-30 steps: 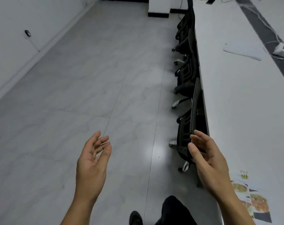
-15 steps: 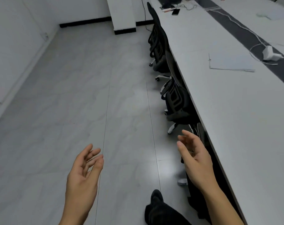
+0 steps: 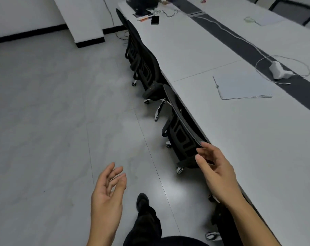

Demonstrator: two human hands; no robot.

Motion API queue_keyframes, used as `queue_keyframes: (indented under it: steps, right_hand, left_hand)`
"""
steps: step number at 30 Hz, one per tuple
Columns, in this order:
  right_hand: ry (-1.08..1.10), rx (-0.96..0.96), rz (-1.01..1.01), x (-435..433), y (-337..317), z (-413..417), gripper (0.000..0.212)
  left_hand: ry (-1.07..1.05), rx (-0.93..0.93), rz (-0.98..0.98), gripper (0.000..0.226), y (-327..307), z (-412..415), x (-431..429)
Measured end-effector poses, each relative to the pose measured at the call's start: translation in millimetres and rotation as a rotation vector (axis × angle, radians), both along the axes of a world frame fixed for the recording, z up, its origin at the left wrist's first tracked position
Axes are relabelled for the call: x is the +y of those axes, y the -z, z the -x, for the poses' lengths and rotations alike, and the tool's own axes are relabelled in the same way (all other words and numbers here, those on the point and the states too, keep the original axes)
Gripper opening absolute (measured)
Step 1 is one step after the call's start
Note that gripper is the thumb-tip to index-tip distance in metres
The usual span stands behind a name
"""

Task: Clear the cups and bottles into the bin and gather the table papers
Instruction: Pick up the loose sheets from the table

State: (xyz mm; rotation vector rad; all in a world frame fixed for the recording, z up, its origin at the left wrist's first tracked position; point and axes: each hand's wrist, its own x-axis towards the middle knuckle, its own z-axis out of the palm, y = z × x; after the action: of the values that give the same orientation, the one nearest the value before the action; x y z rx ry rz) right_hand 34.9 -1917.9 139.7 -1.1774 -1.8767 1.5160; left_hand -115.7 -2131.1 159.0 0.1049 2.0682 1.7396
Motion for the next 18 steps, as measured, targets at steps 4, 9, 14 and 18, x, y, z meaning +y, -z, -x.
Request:
queue_keyframes:
  steps: [4, 9, 14, 18]
  right_hand:
    - [0.258, 0.007, -0.006, 46, -12, 41, 0.034]
    - [0.573, 0.048, 0.031, 93, -19, 62, 0.034]
    - [0.778, 0.078, 0.063, 144, -5, 69, 0.034]
    - [0.863, 0.099, 0.089, 194, 5, 75, 0.033]
  left_hand:
    - [0.271, 0.012, 0.018, 0.038, -12, 83, 90]
    - [0.572, 0.083, 0.036, 0.039, -34, 158, 213]
    - [0.771, 0.107, 0.044, 0.041, -30, 178, 325]
    - [0.901, 0.090, 0.041, 0.043, -24, 173, 397]
